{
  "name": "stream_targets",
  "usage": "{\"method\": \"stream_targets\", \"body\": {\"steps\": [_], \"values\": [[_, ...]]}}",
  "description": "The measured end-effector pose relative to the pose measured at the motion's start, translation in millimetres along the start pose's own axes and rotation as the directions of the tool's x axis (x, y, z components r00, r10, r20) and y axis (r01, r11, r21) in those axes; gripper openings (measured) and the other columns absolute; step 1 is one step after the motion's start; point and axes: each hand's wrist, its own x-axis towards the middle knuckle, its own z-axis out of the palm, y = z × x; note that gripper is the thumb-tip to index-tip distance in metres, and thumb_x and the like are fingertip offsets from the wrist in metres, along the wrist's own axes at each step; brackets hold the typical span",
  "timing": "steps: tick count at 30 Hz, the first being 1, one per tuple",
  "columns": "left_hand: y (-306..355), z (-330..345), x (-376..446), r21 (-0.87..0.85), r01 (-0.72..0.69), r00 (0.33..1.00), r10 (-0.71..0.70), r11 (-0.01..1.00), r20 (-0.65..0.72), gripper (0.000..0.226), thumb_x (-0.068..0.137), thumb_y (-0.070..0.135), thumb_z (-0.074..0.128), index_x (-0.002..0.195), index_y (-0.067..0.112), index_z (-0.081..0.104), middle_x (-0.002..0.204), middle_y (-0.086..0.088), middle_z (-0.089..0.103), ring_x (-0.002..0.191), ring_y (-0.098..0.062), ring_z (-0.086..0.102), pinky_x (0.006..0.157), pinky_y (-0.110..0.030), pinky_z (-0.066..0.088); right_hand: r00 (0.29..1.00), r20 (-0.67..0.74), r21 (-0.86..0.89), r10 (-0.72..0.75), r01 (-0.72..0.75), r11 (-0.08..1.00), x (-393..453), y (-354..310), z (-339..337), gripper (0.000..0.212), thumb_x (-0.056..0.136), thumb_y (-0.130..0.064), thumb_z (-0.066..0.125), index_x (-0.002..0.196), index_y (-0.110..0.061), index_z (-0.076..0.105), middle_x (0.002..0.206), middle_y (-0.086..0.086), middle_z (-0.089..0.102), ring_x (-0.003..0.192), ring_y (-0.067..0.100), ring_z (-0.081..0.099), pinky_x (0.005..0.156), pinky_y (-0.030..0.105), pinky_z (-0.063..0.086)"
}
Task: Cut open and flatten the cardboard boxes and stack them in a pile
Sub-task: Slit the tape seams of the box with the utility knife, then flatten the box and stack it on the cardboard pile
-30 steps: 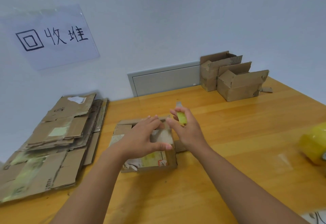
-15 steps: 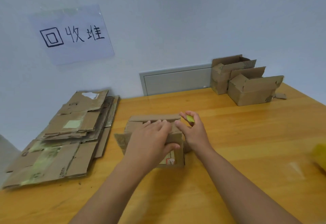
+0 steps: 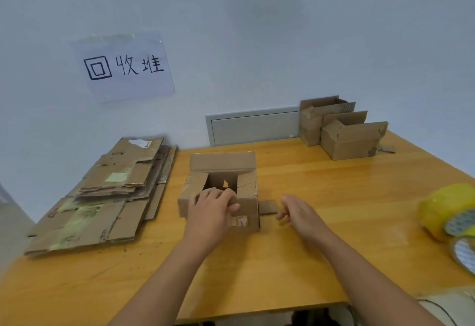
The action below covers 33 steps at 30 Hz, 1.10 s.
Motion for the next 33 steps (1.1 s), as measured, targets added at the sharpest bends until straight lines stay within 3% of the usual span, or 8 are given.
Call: {"method": "stream_targets", "body": {"steps": [4, 8, 15, 18, 22, 25, 29, 33], "values": [[0, 2, 0, -0.015, -0.025, 0.995, 0.023, 1.0, -0.096, 0.022, 0.1, 0.044, 0.048, 0.116, 0.035, 0.06, 0.121, 0.014, 0.062, 0.124, -0.013, 0.049, 0.105, -0.033, 0.024, 0.989, 0.138, -0.509, 0.047, 0.031, 0.86, -23, 9, -3, 0.066, 0.1, -0.063, 0.027, 0.154, -0.025, 0.033, 0.149, 0.001, 0.048, 0.135, 0.024, 0.044, 0.108, 0.038, 0.035], [-2, -2, -5, -0.107, -0.048, 0.993, 0.036, 0.993, -0.113, 0.04, 0.098, 0.045, 0.051, 0.135, 0.032, 0.05, 0.139, 0.011, 0.051, 0.131, -0.013, 0.043, 0.109, -0.033, 0.028, 0.983, 0.152, -0.685, 0.106, 0.027, 0.728, -37, 0, -7, 0.067, 0.096, -0.071, 0.023, 0.152, -0.036, 0.033, 0.149, 0.005, 0.048, 0.136, 0.026, 0.044, 0.106, 0.041, 0.04], [-22, -34, 12, -0.301, 0.185, 0.959, -0.239, 0.935, -0.152, 0.059, 0.094, 0.041, 0.059, 0.146, 0.023, 0.037, 0.144, -0.003, 0.044, 0.131, -0.023, 0.04, 0.106, -0.039, 0.039, 0.987, -0.042, -0.534, -0.153, 0.107, 0.839, -28, -57, 6, 0.056, 0.102, -0.052, 0.036, 0.149, -0.021, 0.041, 0.136, 0.002, 0.057, 0.119, 0.019, 0.054, 0.095, 0.036, 0.045], [-39, -41, 23, -0.202, 0.34, 0.939, -0.343, 0.918, 0.023, 0.078, 0.088, 0.047, 0.065, 0.15, 0.018, 0.028, 0.15, -0.007, 0.039, 0.133, -0.029, 0.04, 0.106, -0.044, 0.039, 0.988, -0.063, -0.501, -0.14, 0.09, 0.86, -10, -85, 24, 0.063, 0.099, -0.057, 0.041, 0.146, -0.016, 0.042, 0.129, 0.004, 0.06, 0.113, 0.021, 0.057, 0.09, 0.038, 0.049], [-52, -38, 28, -0.326, 0.445, 0.894, -0.392, 0.834, 0.217, 0.08, 0.081, 0.052, 0.071, 0.142, 0.021, 0.03, 0.127, -0.006, 0.057, 0.099, -0.021, 0.058, 0.072, -0.033, 0.052, 0.996, -0.081, -0.562, -0.031, -0.02, 0.827, 16, -106, 46, 0.063, 0.087, -0.065, 0.055, 0.126, -0.015, 0.051, 0.116, 0.004, 0.064, 0.095, 0.022, 0.059, 0.08, 0.038, 0.054], [-63, -32, 30, -0.402, 0.495, 0.869, -0.43, 0.77, 0.245, 0.095, 0.069, 0.058, 0.079, 0.142, 0.021, 0.031, 0.132, -0.007, 0.051, 0.109, -0.025, 0.056, 0.081, -0.037, 0.053, 0.994, -0.11, -0.633, -0.001, -0.069, 0.771, 30, -109, 59, 0.086, 0.078, -0.066, 0.066, 0.14, -0.014, 0.038, 0.129, 0.006, 0.057, 0.11, 0.026, 0.06, 0.084, 0.04, 0.055], [-59, -29, 27, -0.352, 0.466, 0.871, -0.491, 0.812, 0.022, 0.094, 0.073, 0.051, 0.078, 0.145, 0.02, 0.027, 0.138, -0.008, 0.039, 0.121, -0.026, 0.047, 0.084, -0.032, 0.042, 0.979, -0.155, -0.585, -0.136, 0.02, 0.811, 30, -105, 70, 0.099, 0.085, -0.048, 0.066, 0.156, -0.016, 0.005, 0.148, 0.007, 0.041, 0.12, 0.031, 0.055, 0.085, 0.04, 0.051], [-59, -25, 24, -0.388, 0.337, 0.889, -0.425, 0.858, -0.169, 0.093, 0.08, 0.04, 0.074, 0.151, 0.027, 0.016, 0.14, -0.002, 0.03, 0.123, -0.023, 0.043, 0.081, -0.03, 0.039, 0.962, -0.197, -0.291, -0.188, 0.126, 0.948, 26, -97, 75, 0.084, 0.094, -0.039, 0.057, 0.157, -0.021, 0.005, 0.151, 0.007, 0.04, 0.118, 0.026, 0.053, 0.09, 0.037, 0.046]]}}
